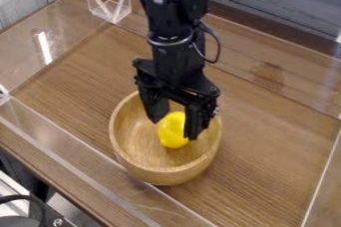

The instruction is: Remove the lemon from inside the brown bowl and put it on the table

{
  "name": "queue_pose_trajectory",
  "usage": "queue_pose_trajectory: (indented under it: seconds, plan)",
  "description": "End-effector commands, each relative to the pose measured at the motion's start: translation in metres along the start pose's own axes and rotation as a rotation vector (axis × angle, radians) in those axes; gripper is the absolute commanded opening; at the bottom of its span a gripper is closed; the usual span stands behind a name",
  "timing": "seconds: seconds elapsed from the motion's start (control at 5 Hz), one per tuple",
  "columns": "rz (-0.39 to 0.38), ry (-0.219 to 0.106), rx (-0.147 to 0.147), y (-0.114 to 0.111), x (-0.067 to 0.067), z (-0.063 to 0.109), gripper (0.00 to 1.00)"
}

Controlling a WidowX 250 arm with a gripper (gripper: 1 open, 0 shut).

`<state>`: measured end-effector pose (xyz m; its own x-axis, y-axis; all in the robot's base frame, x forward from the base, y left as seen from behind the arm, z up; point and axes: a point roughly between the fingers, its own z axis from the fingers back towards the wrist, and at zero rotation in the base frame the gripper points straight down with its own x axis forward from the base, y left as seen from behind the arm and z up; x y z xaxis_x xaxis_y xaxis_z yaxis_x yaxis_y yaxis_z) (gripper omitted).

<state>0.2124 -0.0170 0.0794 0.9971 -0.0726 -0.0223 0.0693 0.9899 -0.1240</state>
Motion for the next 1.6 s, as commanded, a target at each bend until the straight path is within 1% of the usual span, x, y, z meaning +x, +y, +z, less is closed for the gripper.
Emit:
queue_pose_trajectory:
  seconds: [0.0,0.6,1.4]
  plan:
    - [-0.009,-0.049,-0.004,0.001,0.003,0.009,1.00]
    - [-0.034,-0.058,-0.005,-0.005,0.005,0.000,1.00]
    - [-0.042,-0.056,0.012,-0.007,0.007,-0.011,1.00]
